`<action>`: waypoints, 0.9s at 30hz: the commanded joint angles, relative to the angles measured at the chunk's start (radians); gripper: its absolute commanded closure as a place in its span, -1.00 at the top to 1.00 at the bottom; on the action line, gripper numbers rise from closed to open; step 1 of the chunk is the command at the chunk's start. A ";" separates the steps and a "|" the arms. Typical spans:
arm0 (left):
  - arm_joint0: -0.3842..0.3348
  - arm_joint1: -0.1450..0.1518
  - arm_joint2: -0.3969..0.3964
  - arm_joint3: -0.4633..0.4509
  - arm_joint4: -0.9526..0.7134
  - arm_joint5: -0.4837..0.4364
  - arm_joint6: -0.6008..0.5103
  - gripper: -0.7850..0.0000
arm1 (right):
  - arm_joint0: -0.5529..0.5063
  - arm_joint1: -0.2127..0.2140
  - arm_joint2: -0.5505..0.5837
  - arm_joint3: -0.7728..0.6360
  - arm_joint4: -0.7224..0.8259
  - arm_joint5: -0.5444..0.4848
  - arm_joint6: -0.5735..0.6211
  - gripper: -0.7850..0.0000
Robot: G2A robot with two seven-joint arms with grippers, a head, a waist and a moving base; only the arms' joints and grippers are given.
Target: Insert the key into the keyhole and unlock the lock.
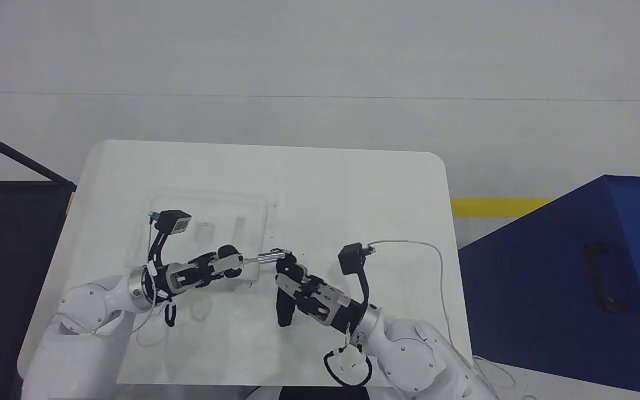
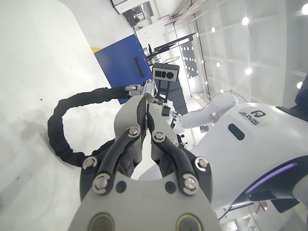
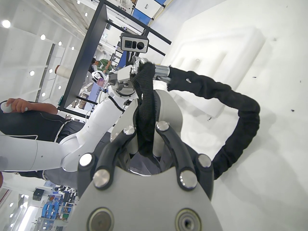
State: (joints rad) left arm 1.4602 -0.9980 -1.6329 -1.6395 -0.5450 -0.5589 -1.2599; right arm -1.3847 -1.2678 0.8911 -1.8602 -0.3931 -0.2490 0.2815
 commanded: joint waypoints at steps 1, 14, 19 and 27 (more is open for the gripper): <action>0.001 0.002 0.001 -0.002 0.002 0.002 -0.003 -1.00 | -0.001 0.000 0.004 -0.001 -0.008 0.002 0.001 -1.00; 0.006 0.012 0.014 -0.017 0.031 -0.002 0.000 -1.00 | -0.006 0.004 0.002 -0.014 -0.066 0.011 0.047 -1.00; 0.007 0.016 0.017 -0.019 0.036 -0.004 0.003 -1.00 | -0.003 0.003 0.000 -0.014 -0.072 0.016 0.052 -1.00; 0.008 0.023 0.024 -0.019 0.035 -0.006 0.005 -1.00 | -0.001 0.002 -0.007 -0.018 -0.092 0.025 0.072 -1.00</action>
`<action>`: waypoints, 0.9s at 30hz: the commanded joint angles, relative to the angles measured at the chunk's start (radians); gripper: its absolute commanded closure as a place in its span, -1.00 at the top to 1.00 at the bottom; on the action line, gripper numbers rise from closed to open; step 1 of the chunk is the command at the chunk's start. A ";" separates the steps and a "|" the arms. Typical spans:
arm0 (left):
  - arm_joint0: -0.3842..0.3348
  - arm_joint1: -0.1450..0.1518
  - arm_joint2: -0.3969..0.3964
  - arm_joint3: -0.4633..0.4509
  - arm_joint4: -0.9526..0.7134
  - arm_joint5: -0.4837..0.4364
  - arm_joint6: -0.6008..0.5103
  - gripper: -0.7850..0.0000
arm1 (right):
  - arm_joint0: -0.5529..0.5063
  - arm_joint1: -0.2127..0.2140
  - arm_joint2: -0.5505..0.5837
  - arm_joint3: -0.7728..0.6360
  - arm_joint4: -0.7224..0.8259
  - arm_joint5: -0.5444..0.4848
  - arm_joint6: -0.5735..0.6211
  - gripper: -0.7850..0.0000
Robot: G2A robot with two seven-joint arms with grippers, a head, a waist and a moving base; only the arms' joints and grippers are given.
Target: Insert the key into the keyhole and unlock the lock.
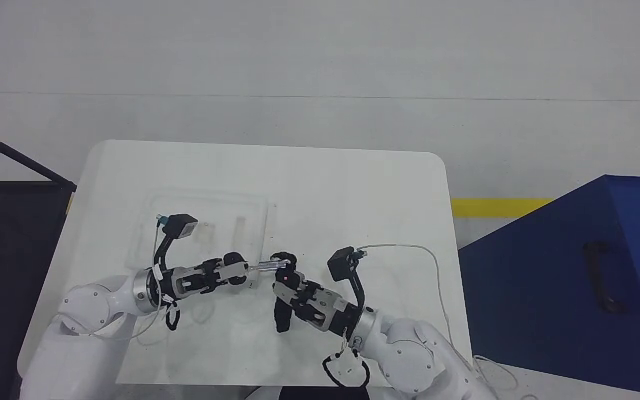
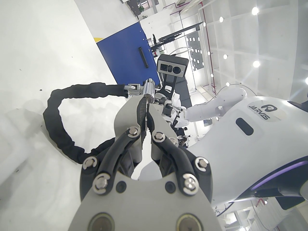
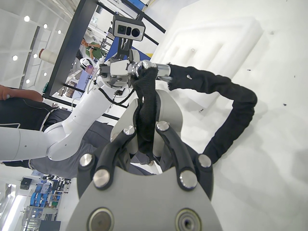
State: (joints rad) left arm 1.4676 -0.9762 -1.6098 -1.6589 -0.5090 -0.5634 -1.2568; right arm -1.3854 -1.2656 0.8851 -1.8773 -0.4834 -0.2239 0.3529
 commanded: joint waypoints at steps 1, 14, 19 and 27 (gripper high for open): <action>0.001 0.002 0.001 0.001 -0.002 -0.002 0.002 -1.00 | 0.000 0.000 -0.002 -0.002 -0.003 0.001 0.001 -1.00; -0.003 0.012 0.013 0.018 -0.012 0.000 0.000 -1.00 | -0.007 -0.003 -0.006 -0.012 -0.023 0.010 -0.018 1.00; -0.001 0.015 0.015 0.020 -0.015 0.000 0.000 -1.00 | -0.012 -0.003 -0.004 -0.014 -0.028 0.008 -0.026 0.95; 0.007 0.020 0.019 0.017 -0.016 -0.005 0.006 -1.00 | -0.025 0.000 0.011 -0.020 -0.047 0.014 -0.039 0.58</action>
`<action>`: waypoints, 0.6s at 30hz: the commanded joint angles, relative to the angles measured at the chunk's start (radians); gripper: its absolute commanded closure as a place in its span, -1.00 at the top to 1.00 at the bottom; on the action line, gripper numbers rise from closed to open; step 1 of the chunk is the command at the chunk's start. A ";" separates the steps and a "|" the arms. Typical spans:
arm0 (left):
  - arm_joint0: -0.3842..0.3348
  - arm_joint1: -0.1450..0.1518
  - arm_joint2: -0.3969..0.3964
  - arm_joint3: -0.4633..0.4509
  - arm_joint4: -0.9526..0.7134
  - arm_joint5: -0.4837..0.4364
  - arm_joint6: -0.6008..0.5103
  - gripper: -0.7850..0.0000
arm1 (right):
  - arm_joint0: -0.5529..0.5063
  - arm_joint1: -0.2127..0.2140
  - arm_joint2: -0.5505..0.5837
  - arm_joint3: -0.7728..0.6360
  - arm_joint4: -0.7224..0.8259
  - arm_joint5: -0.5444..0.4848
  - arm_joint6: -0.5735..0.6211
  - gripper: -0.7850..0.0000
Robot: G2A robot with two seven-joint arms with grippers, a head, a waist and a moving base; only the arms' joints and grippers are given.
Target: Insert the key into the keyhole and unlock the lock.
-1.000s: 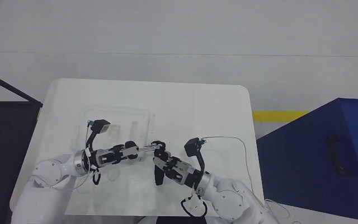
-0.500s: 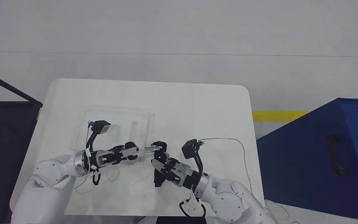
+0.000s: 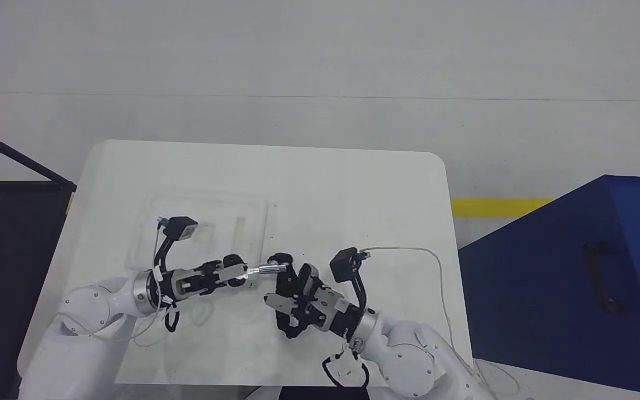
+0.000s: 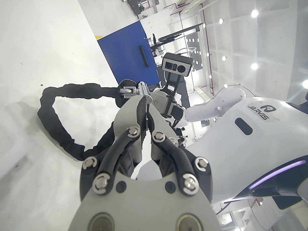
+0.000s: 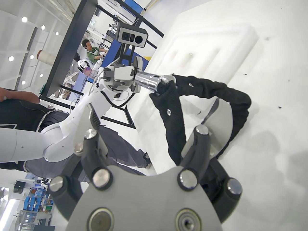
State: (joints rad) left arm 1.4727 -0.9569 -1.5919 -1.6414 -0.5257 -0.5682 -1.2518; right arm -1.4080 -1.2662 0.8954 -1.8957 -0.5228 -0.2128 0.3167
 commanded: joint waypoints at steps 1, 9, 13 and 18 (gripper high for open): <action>0.002 0.001 0.003 -0.001 0.001 0.000 0.000 -1.00 | -0.004 0.000 0.000 -0.003 -0.011 0.003 -0.005 0.55; 0.007 0.004 0.010 -0.006 0.013 -0.010 0.010 -1.00 | -0.019 0.001 0.001 -0.015 -0.046 0.014 -0.016 -0.18; 0.010 0.005 0.009 -0.007 0.009 -0.013 0.023 -1.00 | -0.028 0.003 0.007 -0.024 -0.054 0.011 -0.014 -0.35; 0.015 0.006 0.011 -0.011 0.010 -0.010 0.028 -1.00 | -0.036 0.005 0.011 -0.032 -0.057 0.010 -0.008 -0.62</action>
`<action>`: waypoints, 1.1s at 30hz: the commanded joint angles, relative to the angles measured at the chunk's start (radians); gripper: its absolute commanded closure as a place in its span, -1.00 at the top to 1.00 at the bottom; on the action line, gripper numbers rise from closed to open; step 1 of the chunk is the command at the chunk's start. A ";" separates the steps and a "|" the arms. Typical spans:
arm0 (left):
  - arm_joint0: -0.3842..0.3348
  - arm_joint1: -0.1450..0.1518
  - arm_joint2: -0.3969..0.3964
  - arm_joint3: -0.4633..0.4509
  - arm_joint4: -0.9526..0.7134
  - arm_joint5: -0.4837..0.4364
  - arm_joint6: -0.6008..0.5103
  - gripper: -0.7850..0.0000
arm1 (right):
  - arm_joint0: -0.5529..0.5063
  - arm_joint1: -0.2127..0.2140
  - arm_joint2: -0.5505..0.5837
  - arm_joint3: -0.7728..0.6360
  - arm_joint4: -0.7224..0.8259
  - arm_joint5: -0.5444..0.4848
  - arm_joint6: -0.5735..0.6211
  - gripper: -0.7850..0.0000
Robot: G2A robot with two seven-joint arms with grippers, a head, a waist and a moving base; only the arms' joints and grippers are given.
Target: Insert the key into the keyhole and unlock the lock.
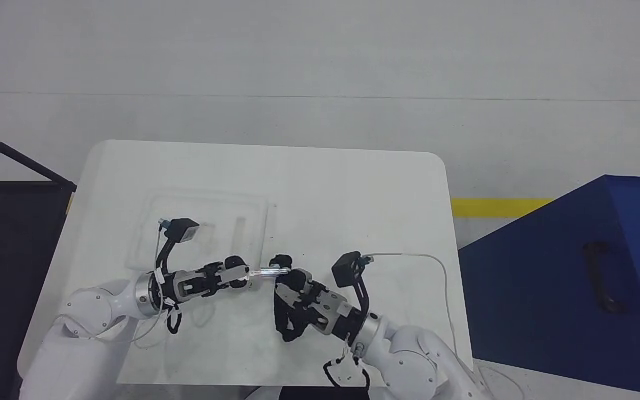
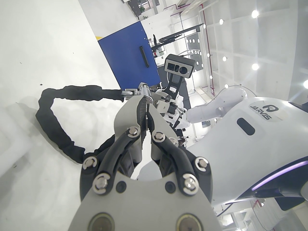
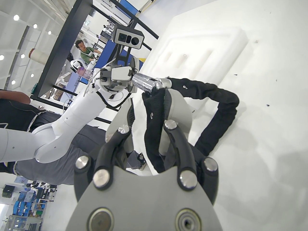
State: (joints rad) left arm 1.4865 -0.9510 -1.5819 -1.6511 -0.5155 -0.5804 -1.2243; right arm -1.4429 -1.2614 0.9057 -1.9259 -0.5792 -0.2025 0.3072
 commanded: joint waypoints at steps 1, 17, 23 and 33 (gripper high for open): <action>0.002 0.001 0.002 -0.002 -0.003 0.005 0.000 -1.00 | -0.002 0.000 0.001 -0.003 -0.001 0.000 0.002 -0.67; 0.001 0.007 0.012 -0.007 0.004 0.012 -0.019 -1.00 | 0.003 0.000 0.003 -0.007 -0.024 0.028 0.019 -1.00; -0.001 0.009 0.012 0.000 -0.012 0.023 -0.019 -1.00 | 0.008 -0.002 -0.001 -0.004 -0.019 0.034 0.030 -1.00; -0.004 0.011 0.007 0.007 -0.041 0.020 -0.017 1.00 | 0.048 -0.013 -0.012 0.036 0.047 0.059 0.041 -1.00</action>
State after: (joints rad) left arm 1.4831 -0.9401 -1.5753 -1.6445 -0.5574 -0.5608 -1.2414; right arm -1.4009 -1.2734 0.8942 -1.8944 -0.5332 -0.1500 0.3422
